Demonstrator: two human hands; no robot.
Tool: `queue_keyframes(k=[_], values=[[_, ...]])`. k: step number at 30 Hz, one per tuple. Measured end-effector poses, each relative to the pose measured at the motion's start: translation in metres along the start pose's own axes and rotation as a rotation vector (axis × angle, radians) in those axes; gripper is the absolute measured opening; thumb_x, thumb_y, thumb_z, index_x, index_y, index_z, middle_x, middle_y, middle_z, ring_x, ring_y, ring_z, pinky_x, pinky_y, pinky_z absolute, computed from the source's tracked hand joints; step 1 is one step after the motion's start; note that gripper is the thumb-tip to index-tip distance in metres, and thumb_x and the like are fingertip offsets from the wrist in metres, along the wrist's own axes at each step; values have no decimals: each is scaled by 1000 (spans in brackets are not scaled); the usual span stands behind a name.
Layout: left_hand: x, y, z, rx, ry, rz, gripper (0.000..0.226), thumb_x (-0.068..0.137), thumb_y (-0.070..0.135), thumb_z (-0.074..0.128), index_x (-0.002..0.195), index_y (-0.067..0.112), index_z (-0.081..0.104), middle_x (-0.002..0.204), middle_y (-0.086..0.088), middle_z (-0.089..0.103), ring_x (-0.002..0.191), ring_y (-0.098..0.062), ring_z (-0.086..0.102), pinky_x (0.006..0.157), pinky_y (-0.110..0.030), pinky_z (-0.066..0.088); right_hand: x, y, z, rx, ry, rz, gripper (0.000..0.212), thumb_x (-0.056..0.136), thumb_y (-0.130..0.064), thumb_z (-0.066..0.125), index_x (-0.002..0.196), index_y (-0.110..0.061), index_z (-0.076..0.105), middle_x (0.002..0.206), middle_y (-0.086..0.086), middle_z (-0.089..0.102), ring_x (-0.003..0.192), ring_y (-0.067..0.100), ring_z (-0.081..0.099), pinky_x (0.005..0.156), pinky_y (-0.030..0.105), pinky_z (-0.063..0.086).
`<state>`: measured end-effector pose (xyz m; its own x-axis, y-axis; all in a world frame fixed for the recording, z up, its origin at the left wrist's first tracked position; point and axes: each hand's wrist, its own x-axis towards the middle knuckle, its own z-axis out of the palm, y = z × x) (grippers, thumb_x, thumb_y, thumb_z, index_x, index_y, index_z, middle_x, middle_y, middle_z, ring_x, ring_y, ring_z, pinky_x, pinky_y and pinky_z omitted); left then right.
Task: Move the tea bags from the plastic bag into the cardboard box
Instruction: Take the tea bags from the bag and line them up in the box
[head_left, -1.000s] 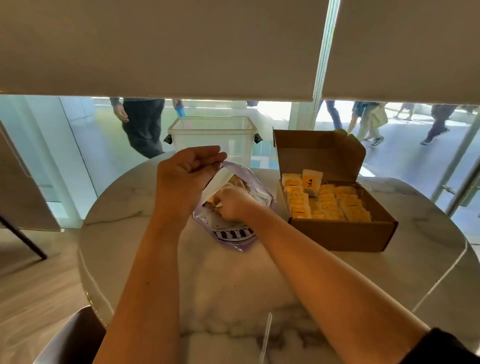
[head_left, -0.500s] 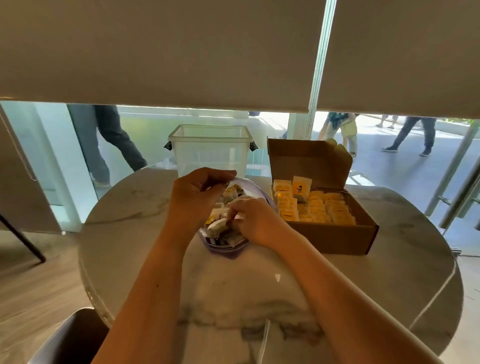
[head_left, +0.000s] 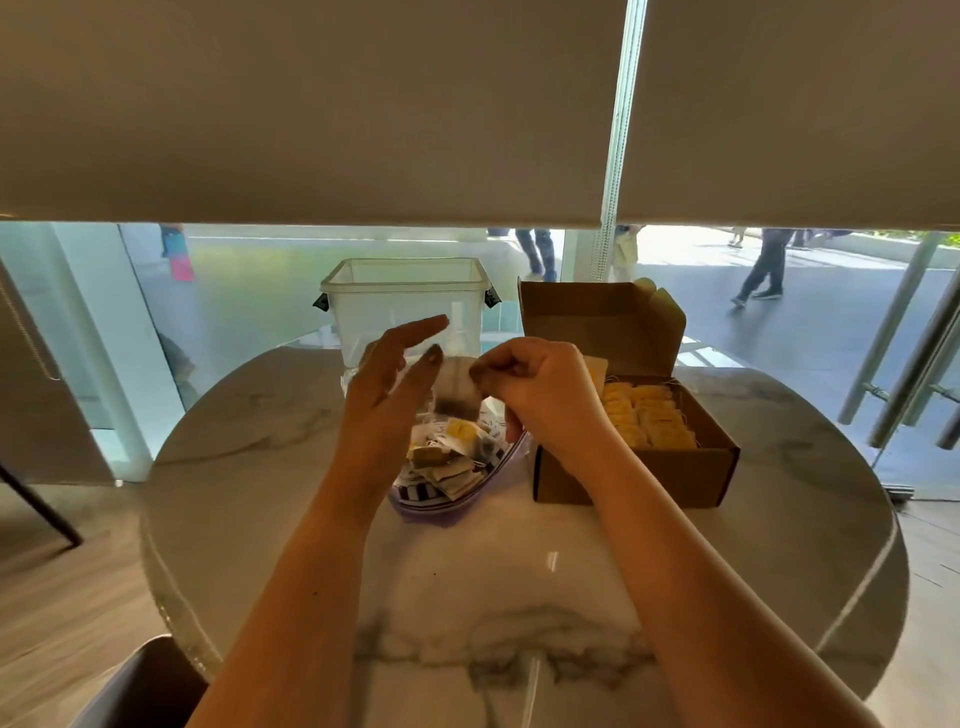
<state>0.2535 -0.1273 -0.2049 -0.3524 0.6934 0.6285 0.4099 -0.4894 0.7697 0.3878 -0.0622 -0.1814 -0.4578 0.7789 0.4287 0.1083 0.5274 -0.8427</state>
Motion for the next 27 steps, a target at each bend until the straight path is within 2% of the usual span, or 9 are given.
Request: queue_keyframes(k=[2,4,7,10,15,17,22,24,27], values=[[-3,6,7,75,-54,-73,35,84,41,64,117,36,54,113,16,59,109,7,51,80,-9,44,1,-3,-8,162,40,42,7,84,-5,66,79,-11,68,54,-6,64,32,9,49,37,18,38],[-5,8,15,165,-121,-81,34,79,31,71,104,44,52,96,25,60,92,19,53,74,-10,46,2,-5,-16,329,106,72,7,84,-4,64,80,-9,68,53,-2,64,31,11,47,37,19,34],[-5,7,20,211,-135,-57,20,80,24,70,88,40,62,77,22,65,76,4,63,71,-15,45,2,-6,-28,528,225,116,14,84,-4,62,75,-12,69,54,3,63,33,12,46,45,26,35],[-4,11,18,166,-102,-18,19,83,18,67,80,37,67,75,26,65,74,4,63,67,-8,45,4,-2,-40,634,334,184,13,85,-8,62,74,-14,66,51,2,59,36,12,47,49,26,39],[-5,13,18,36,-52,-62,24,85,9,64,90,33,67,80,19,71,81,-2,68,75,-12,52,8,9,-49,496,434,315,15,86,-18,62,72,-18,59,55,0,55,39,11,43,45,21,40],[-4,13,19,13,-18,-55,22,83,10,66,90,31,67,80,19,70,80,0,67,72,-10,51,8,9,-49,380,432,323,20,87,-18,61,67,-20,57,57,1,54,39,9,42,48,22,40],[-4,14,22,-73,-38,-88,12,79,20,66,86,29,67,81,19,71,82,-3,66,77,-19,53,7,6,-40,213,301,261,20,86,-15,62,66,-16,61,58,2,57,35,10,45,45,20,42],[-4,15,24,-134,-59,-113,14,80,25,62,92,31,67,84,21,71,88,-1,66,74,-13,51,6,5,-37,196,246,254,18,86,-13,63,68,-16,63,60,2,58,33,9,45,42,19,40],[-4,16,26,-173,-69,-97,23,82,10,64,97,27,67,89,19,71,92,-1,66,73,-10,49,5,5,-34,292,196,235,14,84,-10,65,71,-14,65,56,1,60,34,11,48,41,22,37]])
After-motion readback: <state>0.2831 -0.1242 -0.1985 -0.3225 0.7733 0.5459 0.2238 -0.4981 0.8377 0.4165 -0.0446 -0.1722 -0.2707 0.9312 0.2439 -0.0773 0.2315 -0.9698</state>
